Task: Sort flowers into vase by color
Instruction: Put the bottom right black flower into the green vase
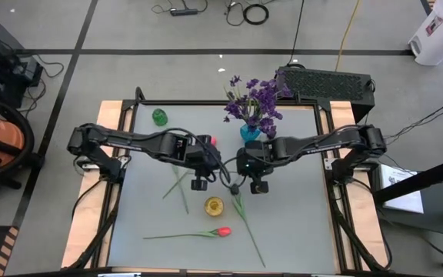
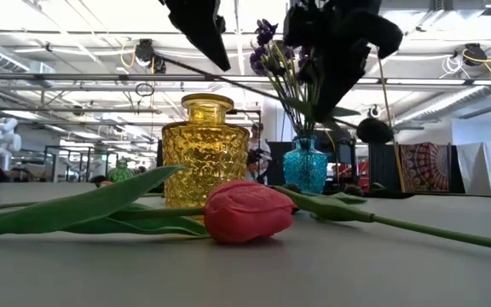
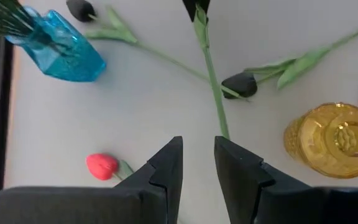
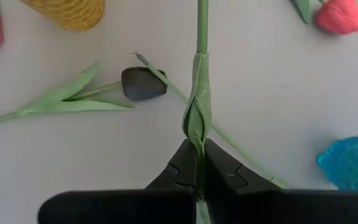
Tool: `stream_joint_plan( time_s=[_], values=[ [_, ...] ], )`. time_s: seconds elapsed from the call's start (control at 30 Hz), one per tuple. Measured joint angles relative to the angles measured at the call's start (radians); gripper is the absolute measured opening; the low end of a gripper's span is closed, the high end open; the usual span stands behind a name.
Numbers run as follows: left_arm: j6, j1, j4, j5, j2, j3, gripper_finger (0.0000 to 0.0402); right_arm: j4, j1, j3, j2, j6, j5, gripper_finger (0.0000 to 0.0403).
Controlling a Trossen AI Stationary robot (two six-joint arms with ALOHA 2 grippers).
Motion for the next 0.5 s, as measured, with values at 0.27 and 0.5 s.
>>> stream_joint_plan(
  time_s=[0.27, 0.5],
  values=[
    [-0.059, 0.0, 0.035, 0.03, 0.013, 0.0, 0.01, 0.034, -0.013, 0.001, 0.032, -0.054, 0.075, 0.0001],
    [-0.116, 0.001, 0.044, 0.031, 0.013, 0.0, 0.01, 0.081, -0.017, 0.001, 0.025, -0.116, 0.076, 0.0001]
  ],
)
